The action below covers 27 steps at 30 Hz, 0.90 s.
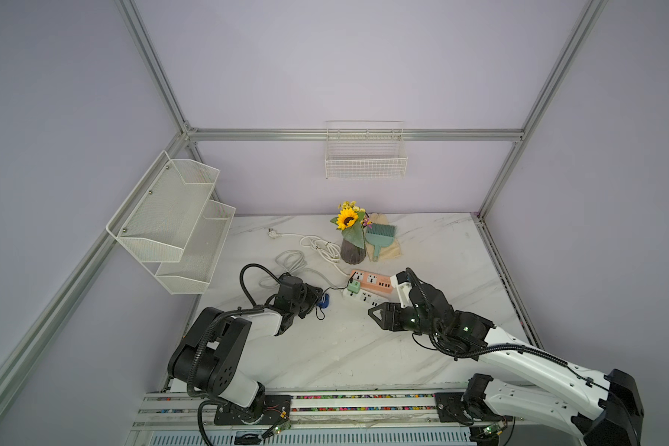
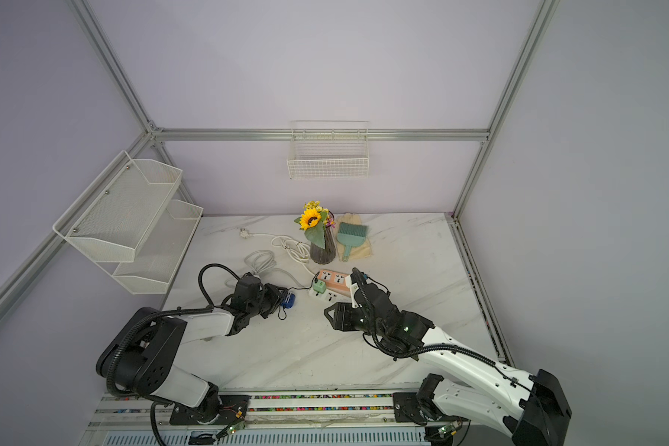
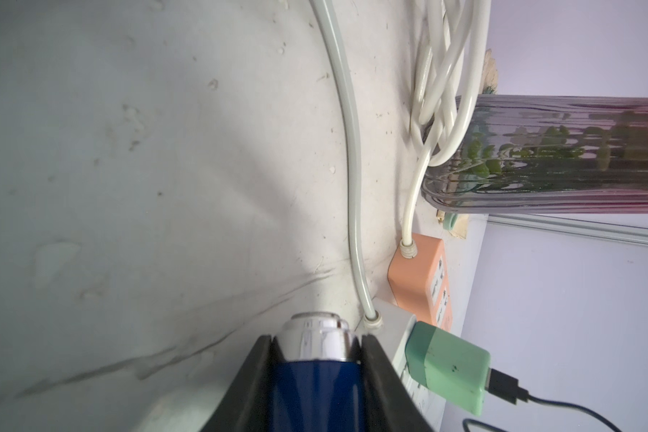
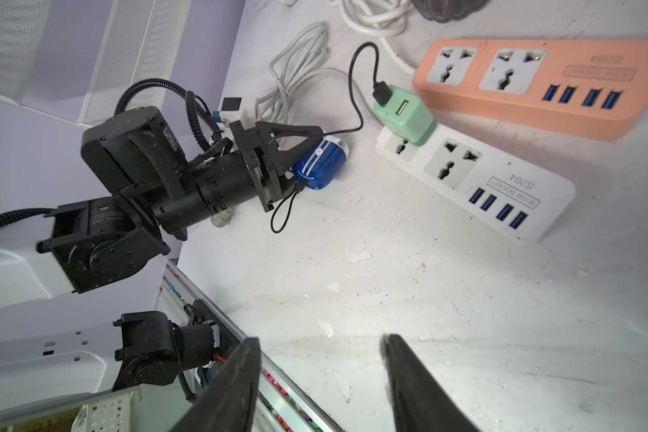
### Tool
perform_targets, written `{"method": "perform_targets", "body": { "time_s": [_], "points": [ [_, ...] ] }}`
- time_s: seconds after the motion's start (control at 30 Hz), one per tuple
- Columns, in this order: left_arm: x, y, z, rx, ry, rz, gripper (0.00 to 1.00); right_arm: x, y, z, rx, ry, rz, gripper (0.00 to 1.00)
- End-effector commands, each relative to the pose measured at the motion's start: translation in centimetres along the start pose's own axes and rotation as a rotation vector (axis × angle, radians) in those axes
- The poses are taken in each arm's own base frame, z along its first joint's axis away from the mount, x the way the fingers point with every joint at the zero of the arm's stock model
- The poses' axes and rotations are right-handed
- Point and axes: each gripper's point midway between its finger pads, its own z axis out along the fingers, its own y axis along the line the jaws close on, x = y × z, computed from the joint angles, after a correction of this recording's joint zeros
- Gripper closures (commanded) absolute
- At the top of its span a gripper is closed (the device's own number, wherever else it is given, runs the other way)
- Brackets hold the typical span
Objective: Charge the electric shaver
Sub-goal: Place the electric shaver at the center of the board.
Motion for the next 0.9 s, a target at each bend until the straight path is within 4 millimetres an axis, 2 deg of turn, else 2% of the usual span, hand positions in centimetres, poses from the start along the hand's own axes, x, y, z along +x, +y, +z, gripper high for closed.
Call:
{"method": "perform_targets", "body": {
  "time_s": [0.0, 0.13, 0.3, 0.33, 0.37, 0.4, 0.47, 0.5, 0.63, 0.77, 0.8, 0.83, 0.87],
  "points": [
    [1.9, 6.9, -0.9, -0.242, 0.039, -0.019, 1.00, -2.1, -1.1, -1.0, 0.064, -0.090, 0.041, 0.41],
    [2.1, 7.2, -1.6, -0.258, 0.045, -0.021, 1.00, -3.3, -1.7, -1.7, 0.108, -0.121, 0.039, 0.41],
    [2.4, 7.9, -2.4, -0.277, 0.050, -0.027, 1.00, -3.7, -2.2, -1.4, 0.126, -0.123, 0.041, 0.40],
    [2.4, 8.0, -2.5, -0.269, 0.095, 0.293, 1.00, -3.7, -2.3, -1.4, 0.130, -0.122, 0.041, 0.40],
    [2.4, 7.9, -2.6, -0.281, 0.057, 0.012, 0.31, -3.8, -2.2, -1.3, 0.127, -0.122, 0.040, 0.40],
    [1.0, 8.3, -3.0, -0.314, -0.020, 0.023, 0.06, -3.9, -2.3, -1.3, 0.130, -0.120, 0.042, 0.40],
    [1.1, 8.6, -3.1, -0.333, -0.014, 0.032, 0.00, -4.1, -2.5, -1.1, 0.133, -0.117, 0.046, 0.39],
    [0.7, 7.7, -3.6, -0.311, -0.026, 0.041, 0.00, -4.1, -2.6, -1.1, 0.137, -0.116, 0.049, 0.39],
    [0.5, 7.4, -4.2, -0.313, -0.029, 0.045, 0.00, -4.6, -3.4, -1.2, 0.161, -0.128, 0.059, 0.38],
    [-0.4, 7.0, -5.5, -0.345, -0.047, 0.053, 0.00, -6.1, -5.8, -2.2, 0.256, -0.165, 0.069, 0.35],
    [-0.9, 6.6, -6.0, -0.348, -0.057, 0.060, 0.00, -6.7, -7.1, -2.9, 0.309, -0.180, 0.088, 0.28],
    [-1.3, 5.9, -6.4, -0.335, -0.059, 0.071, 0.00, -7.4, -8.4, -3.6, 0.355, -0.197, 0.120, 0.10],
    [-1.9, 4.8, -6.9, -0.309, -0.064, 0.094, 0.00, -8.3, -10.0, -4.2, 0.390, -0.209, 0.158, 0.03]
  ]
}}
